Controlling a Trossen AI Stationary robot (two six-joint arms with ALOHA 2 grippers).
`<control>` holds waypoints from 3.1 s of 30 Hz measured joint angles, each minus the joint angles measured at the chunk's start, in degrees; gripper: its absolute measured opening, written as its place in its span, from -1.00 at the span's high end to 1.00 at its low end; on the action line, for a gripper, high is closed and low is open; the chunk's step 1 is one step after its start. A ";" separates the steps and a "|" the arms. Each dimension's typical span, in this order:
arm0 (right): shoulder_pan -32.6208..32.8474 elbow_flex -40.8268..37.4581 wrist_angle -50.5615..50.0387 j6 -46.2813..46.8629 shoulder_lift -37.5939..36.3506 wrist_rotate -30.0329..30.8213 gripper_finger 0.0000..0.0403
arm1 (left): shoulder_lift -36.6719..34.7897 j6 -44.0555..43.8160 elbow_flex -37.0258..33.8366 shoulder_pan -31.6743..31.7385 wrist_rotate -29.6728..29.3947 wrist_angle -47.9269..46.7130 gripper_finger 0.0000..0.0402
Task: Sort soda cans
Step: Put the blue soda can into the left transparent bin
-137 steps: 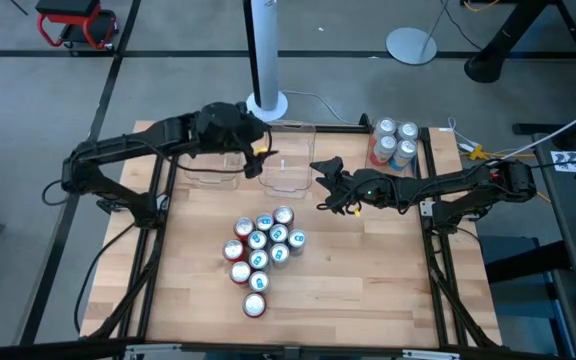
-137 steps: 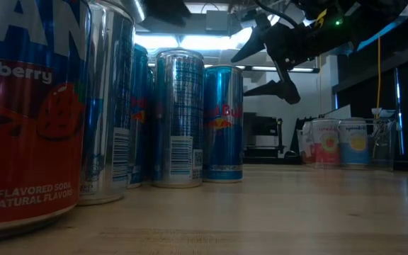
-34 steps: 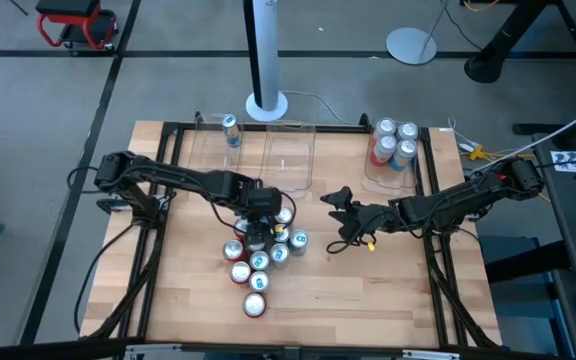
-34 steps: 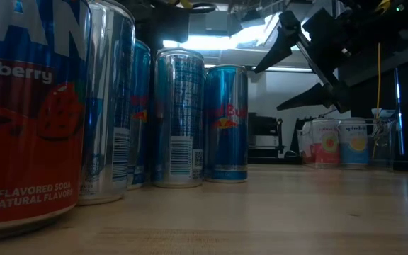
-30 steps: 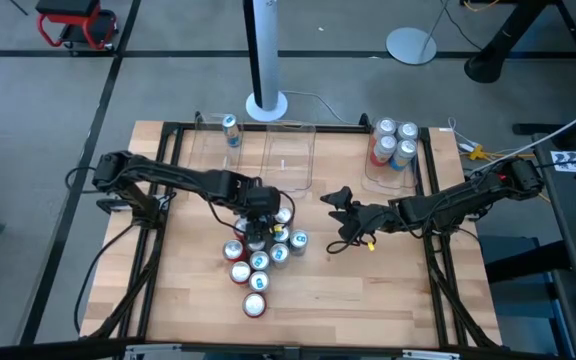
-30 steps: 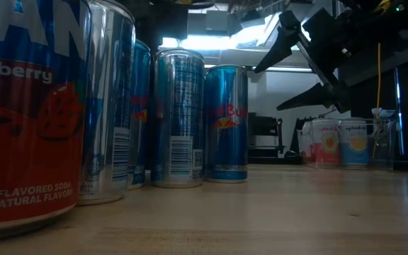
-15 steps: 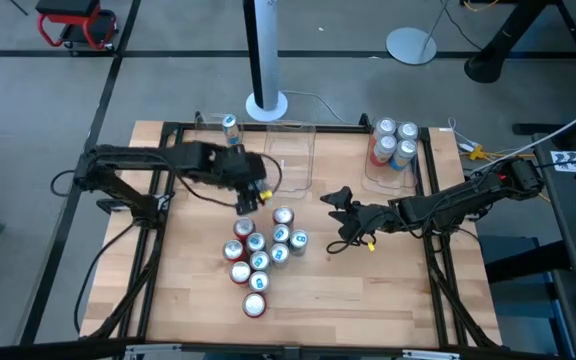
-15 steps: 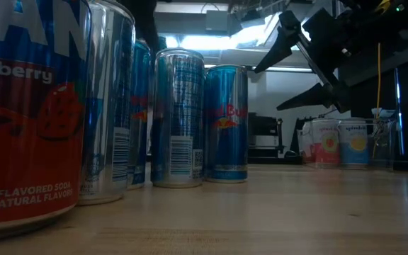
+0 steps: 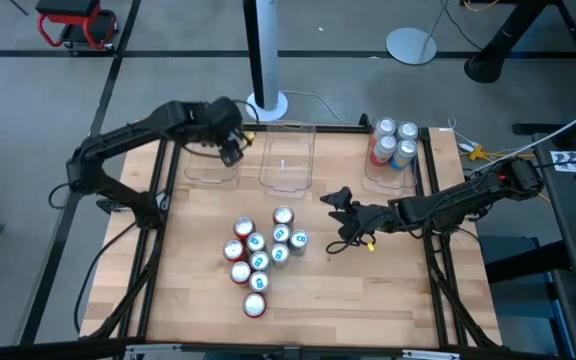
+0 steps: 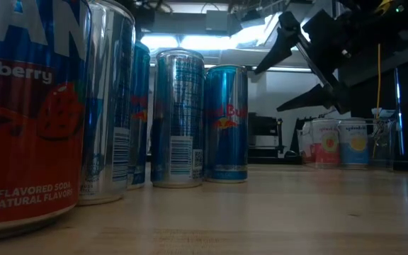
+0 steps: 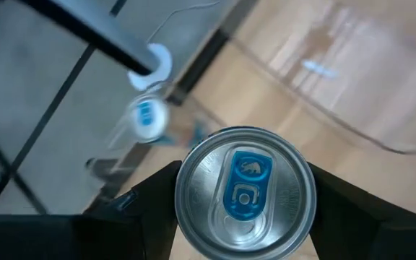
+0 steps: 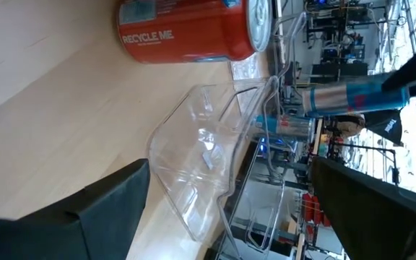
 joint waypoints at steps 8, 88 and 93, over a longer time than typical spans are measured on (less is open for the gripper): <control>0.00 0.00 0.03 -0.04 2.00 0.00 -0.89 | 0.78 2.38 -0.65 7.87 2.98 3.56 -0.17; -0.44 0.00 5.96 0.00 9.43 0.44 -0.89 | -8.18 7.84 -10.88 -15.90 10.51 19.43 -0.46; 0.79 0.00 5.87 -0.41 8.04 -0.76 -0.89 | -4.69 5.49 -10.88 -25.44 10.51 20.05 -0.46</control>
